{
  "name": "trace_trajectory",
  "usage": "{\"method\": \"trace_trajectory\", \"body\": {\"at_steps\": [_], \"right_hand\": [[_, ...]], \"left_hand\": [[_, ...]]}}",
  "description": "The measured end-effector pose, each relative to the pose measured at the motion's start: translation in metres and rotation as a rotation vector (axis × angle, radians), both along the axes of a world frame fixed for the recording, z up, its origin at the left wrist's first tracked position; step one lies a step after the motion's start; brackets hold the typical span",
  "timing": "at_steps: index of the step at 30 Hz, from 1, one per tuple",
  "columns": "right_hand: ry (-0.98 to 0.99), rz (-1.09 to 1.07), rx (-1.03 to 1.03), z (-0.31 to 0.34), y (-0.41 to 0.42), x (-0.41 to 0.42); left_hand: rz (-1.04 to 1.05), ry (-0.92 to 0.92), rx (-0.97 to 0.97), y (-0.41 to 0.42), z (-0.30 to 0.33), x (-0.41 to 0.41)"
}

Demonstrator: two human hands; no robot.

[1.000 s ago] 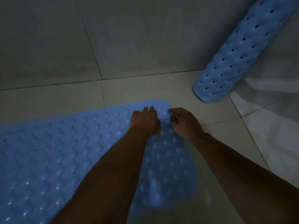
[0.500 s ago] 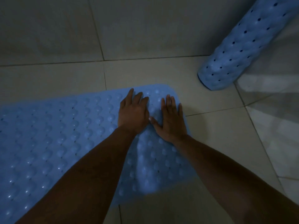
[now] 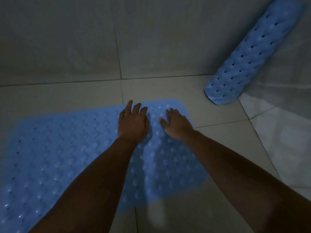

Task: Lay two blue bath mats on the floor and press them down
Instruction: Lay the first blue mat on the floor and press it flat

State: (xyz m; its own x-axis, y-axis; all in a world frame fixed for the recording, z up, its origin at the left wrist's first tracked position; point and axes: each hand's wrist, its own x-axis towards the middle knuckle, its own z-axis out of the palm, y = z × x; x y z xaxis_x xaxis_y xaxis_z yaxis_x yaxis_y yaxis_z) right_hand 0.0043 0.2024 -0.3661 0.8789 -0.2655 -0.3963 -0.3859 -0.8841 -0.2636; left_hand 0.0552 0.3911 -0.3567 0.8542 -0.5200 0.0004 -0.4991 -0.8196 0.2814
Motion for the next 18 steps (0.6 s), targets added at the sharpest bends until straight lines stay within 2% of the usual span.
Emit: {"method": "trace_trajectory", "body": {"at_steps": [4,6,8,11,14,18], "right_hand": [[-0.097,0.169,-0.057,-0.033,0.027,-0.037],[-0.141,0.219,-0.166,-0.048,0.026,-0.046],[-0.192,0.225,-0.257,-0.056,0.028,-0.049],[-0.197,0.224,-0.249,-0.060,0.031,-0.052],[-0.082,0.263,-0.154,-0.054,0.022,-0.045],[0.073,0.142,0.269,-0.011,-0.021,0.004]], "left_hand": [[-0.008,-0.006,0.026,0.008,-0.004,-0.008],[-0.006,-0.009,0.008,0.010,-0.010,-0.009],[0.018,-0.008,-0.020,0.014,-0.020,-0.011],[0.036,0.013,-0.037,0.019,-0.036,-0.024],[0.026,0.010,0.022,0.020,-0.048,-0.033],[-0.007,0.128,0.027,0.004,-0.051,-0.028]]}}
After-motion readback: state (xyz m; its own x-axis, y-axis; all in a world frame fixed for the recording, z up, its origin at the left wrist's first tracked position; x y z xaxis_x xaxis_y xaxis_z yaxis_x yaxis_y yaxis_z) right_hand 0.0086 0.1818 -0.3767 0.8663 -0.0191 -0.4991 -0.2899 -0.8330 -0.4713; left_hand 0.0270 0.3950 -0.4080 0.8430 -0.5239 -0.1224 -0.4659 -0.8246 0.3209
